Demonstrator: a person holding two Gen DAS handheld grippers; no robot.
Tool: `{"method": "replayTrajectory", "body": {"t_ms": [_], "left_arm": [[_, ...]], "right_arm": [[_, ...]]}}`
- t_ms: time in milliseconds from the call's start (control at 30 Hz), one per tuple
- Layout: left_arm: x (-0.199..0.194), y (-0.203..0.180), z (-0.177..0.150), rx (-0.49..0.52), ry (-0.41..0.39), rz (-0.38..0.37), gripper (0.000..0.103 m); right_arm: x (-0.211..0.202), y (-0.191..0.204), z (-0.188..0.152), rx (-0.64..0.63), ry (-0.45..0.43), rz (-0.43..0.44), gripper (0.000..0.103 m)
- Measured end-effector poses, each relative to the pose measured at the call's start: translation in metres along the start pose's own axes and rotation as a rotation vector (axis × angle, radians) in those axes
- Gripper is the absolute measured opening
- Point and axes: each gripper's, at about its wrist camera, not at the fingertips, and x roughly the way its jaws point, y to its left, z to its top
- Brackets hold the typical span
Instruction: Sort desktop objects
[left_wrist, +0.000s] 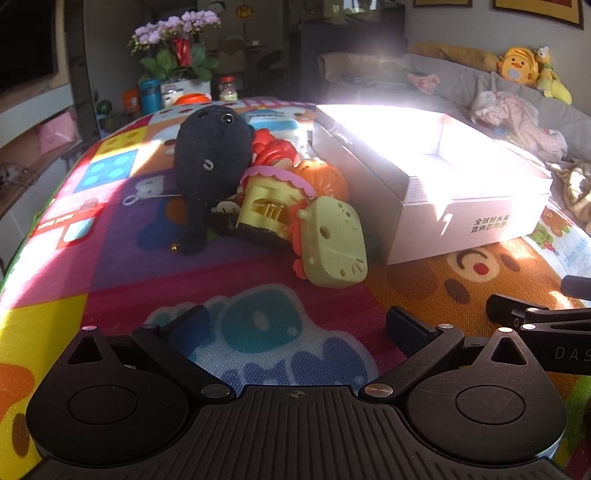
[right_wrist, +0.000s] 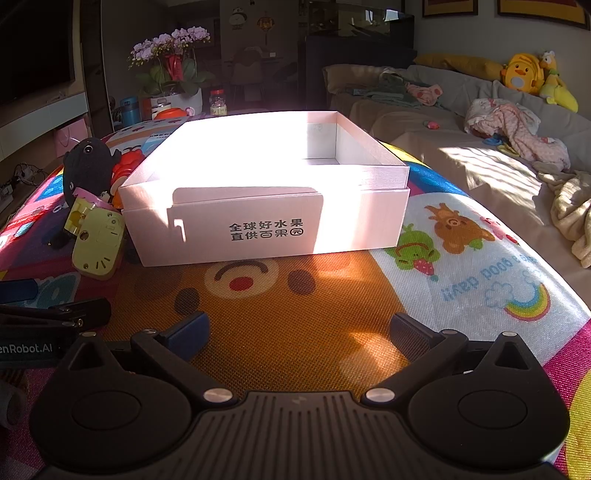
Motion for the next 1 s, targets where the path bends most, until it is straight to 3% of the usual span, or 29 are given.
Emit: {"method": "replayTrajectory", "body": {"t_ms": [200, 367, 567, 667, 733, 800, 867, 1000], "left_arm": [[0.001, 0.002, 0.002, 0.008, 0.021, -0.017, 0.103], [0.0, 0.003, 0.002, 0.012, 0.021, -0.021, 0.103], [-0.018, 0.016, 0.004, 0.005, -0.015, -0.043, 0.103], [-0.031, 0.024, 0.006, 0.045, -0.069, 0.023, 0.103], [-0.034, 0.033, 0.011, 0.039, -0.07, 0.052, 0.103], [-0.035, 0.045, 0.016, 0.011, -0.07, 0.073, 0.103], [-0.037, 0.056, 0.023, -0.014, -0.08, 0.1, 0.103], [-0.044, 0.074, 0.032, -0.052, -0.109, 0.113, 0.103]], "right_arm": [[-0.002, -0.007, 0.003, -0.044, 0.045, 0.063, 0.103], [-0.001, -0.004, 0.009, -0.055, 0.096, 0.056, 0.103], [-0.003, -0.004, 0.012, -0.083, 0.118, 0.093, 0.103], [-0.017, 0.006, 0.012, -0.134, 0.04, 0.154, 0.103], [-0.027, 0.023, 0.013, -0.205, -0.038, 0.172, 0.096], [-0.033, 0.041, 0.015, -0.271, -0.083, 0.196, 0.068], [-0.033, 0.066, 0.019, -0.341, -0.106, 0.228, 0.059], [-0.025, 0.109, 0.022, -0.429, -0.146, 0.256, 0.058]]}}
